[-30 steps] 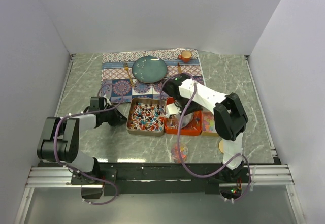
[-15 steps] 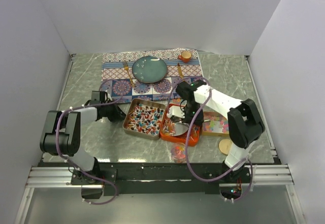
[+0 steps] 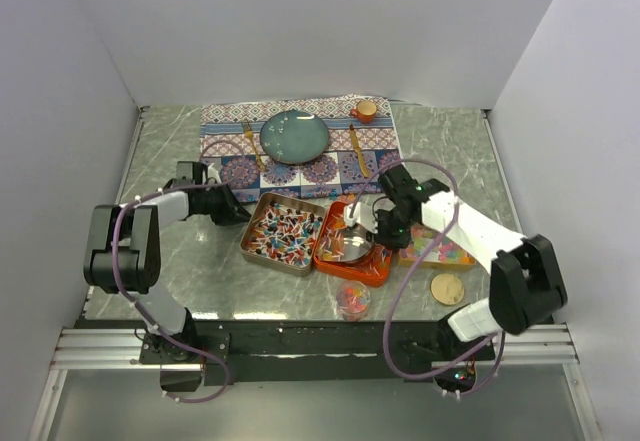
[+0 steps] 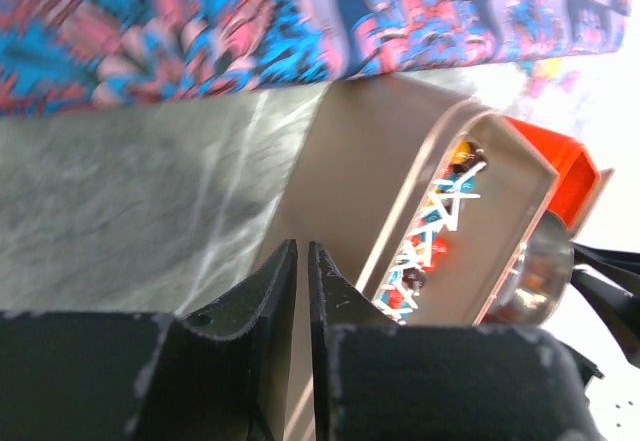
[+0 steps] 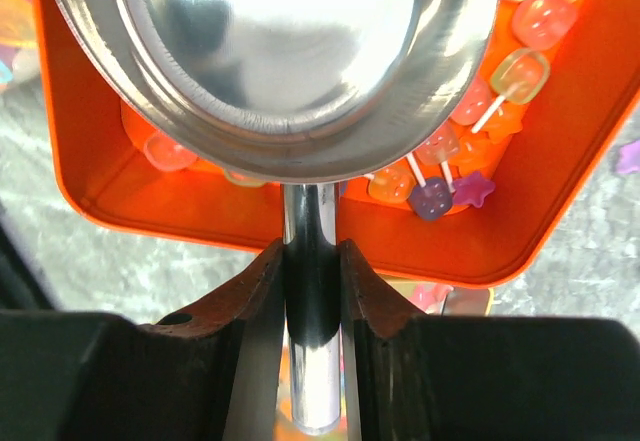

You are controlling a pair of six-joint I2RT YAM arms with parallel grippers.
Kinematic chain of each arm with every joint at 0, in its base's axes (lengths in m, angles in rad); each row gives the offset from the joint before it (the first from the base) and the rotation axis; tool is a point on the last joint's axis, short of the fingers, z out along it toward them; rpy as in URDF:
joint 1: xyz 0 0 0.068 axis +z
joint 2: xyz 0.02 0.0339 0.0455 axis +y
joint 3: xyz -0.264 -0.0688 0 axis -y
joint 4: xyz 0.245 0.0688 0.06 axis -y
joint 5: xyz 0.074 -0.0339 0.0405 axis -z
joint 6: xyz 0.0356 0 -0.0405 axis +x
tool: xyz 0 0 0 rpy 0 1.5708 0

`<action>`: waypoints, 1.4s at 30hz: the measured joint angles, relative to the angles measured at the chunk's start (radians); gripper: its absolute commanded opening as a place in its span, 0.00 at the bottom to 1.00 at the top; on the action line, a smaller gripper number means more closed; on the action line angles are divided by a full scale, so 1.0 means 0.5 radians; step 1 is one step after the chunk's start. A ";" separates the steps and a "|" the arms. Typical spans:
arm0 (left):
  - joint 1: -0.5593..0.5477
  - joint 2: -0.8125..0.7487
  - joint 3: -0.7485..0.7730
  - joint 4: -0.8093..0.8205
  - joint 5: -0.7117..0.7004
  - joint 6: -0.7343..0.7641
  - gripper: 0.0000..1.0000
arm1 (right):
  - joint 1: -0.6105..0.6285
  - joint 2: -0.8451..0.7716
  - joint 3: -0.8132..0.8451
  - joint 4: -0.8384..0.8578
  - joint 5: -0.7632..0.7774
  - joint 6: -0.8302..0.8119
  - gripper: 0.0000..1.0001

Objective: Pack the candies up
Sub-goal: Scoop the fake candies from the storage box.

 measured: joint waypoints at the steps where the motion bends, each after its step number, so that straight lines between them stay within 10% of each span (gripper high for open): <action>1: 0.002 0.012 0.033 -0.020 0.024 0.015 0.17 | -0.003 -0.063 -0.063 0.059 -0.016 -0.001 0.00; 19: 0.044 0.163 0.291 -0.114 0.208 0.236 0.29 | -0.056 0.305 0.218 -0.179 -0.318 0.117 0.40; 28: 0.040 0.160 0.291 -0.122 0.286 0.240 0.29 | -0.068 0.506 0.337 -0.398 -0.475 0.050 0.43; 32: 0.040 0.159 0.291 -0.123 0.288 0.240 0.29 | -0.068 0.506 0.330 -0.385 -0.467 0.051 0.38; 36: 0.040 0.157 0.291 -0.125 0.287 0.244 0.28 | -0.071 0.480 0.276 -0.330 -0.452 0.108 0.00; 42: 0.042 0.157 0.291 -0.131 0.288 0.244 0.28 | -0.071 0.304 0.105 -0.135 -0.434 0.206 0.00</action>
